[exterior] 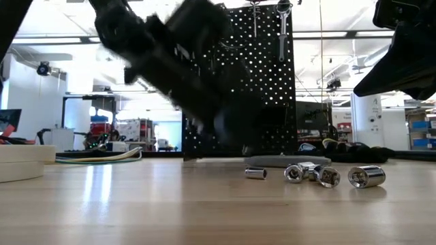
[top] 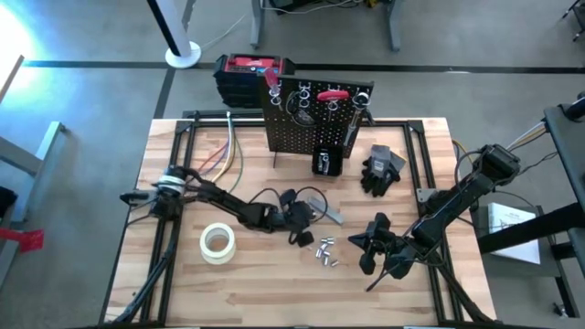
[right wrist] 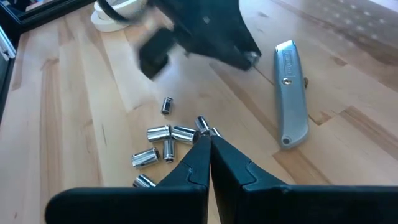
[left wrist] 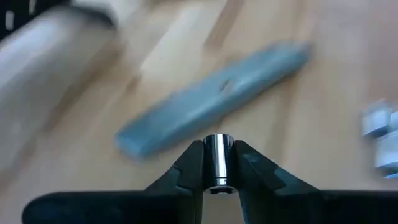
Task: Hang tools onto peg board
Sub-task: Put the socket into the black bin on the peg board
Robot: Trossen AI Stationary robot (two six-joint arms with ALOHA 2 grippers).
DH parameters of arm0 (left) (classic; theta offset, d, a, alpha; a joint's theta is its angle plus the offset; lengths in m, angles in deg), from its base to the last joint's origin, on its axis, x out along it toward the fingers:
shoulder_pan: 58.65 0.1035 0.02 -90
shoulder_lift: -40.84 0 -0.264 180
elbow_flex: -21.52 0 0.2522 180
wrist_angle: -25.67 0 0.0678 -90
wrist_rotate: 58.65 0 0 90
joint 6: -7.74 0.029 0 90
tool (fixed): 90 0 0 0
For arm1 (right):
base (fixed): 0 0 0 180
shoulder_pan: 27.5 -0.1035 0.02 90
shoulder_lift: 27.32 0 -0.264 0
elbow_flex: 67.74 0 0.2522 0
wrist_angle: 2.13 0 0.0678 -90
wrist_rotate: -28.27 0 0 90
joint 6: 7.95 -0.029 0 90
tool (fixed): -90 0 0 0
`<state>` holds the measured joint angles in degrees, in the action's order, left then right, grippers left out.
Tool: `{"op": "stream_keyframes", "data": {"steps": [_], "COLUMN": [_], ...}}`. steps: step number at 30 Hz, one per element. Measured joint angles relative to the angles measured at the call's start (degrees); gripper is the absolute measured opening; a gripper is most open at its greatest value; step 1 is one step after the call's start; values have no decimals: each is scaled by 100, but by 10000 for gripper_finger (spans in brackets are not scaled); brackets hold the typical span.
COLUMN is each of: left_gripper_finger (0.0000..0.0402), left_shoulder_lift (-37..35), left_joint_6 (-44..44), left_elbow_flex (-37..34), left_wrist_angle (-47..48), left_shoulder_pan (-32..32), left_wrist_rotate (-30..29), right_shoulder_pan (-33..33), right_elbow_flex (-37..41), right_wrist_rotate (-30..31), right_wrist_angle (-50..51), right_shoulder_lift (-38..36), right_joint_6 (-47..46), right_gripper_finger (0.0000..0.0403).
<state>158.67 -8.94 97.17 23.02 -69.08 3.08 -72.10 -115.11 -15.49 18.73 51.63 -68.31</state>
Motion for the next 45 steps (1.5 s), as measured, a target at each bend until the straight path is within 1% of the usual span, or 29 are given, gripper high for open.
{"op": "stream_keyframes", "data": {"steps": [3, 6, 8, 12, 16, 20, 22, 24, 25, 27, 30, 33, 36, 39, 42, 45], "left_gripper_finger": [53, 53, 53, 54, 54, 55, 55, 58, 62, 77, 111, 152, 194, 226, 239, 241], "left_shoulder_lift": [-371, -661, -841, -1116, -1192, -1168, -1132, -1088, -1070, -1047, -1026, -1026, -1026, -1049, -1133, -1326], "left_joint_6": [448, 1121, 1333, 1500, 1475, 1468, 1468, 1470, 1472, 1472, 1663, 1711, 1720, 1527, 1142, 770], "left_elbow_flex": [11, 13, 11, 20, 36, 345, 551, 785, 903, 1119, 1310, 1329, 1307, 1261, 998, 473], "left_wrist_angle": [-69, -62, -58, -113, -247, -281, -223, 17, 190, 647, 1107, 1132, 1152, 1624, 1762, 1334], "left_shoulder_pan": [0, 36, 125, 517, 997, 1343, 1431, 1479, 1494, 1513, 1519, 1510, 1510, 1465, 1228, 819], "left_wrist_rotate": [119, -104, -270, -258, 215, 724, 851, 853, 851, 818, 886, 938, 938, 1023, 1108, 1150], "right_shoulder_pan": [0, 0, 0, 0, 0, 0, 0, 0, 0, 12, 31, 69, 213, 372, 482, 503], "right_elbow_flex": [0, 0, 0, 0, 0, 0, 0, 0, 1, 1, 2, 2, 0, -22, -135, -298], "right_wrist_rotate": [2, 11, 26, 32, 68, 261, 493, 798, 926, 981, 748, 636, 638, 584, 215, -109], "right_wrist_angle": [-1, -2, 2, 0, 0, -4, -9, -17, -19, -52, -95, -335, -847, -1576, -1934, -1941], "right_shoulder_lift": [-1, 1, -1, -1, -1, -1, -1, -1, -1, -1, 49, 252, 584, 1005, 1434, 1677], "right_joint_6": [16, 41, 70, 87, 69, 58, 85, -14, -128, -256, -101, 241, 520, 1009, 1433, 1677], "right_gripper_finger": [2, 2, 2, 2, 2, 2, 2, 2, 2, 2, 2, 6, 26, 64, 108, 145]}}
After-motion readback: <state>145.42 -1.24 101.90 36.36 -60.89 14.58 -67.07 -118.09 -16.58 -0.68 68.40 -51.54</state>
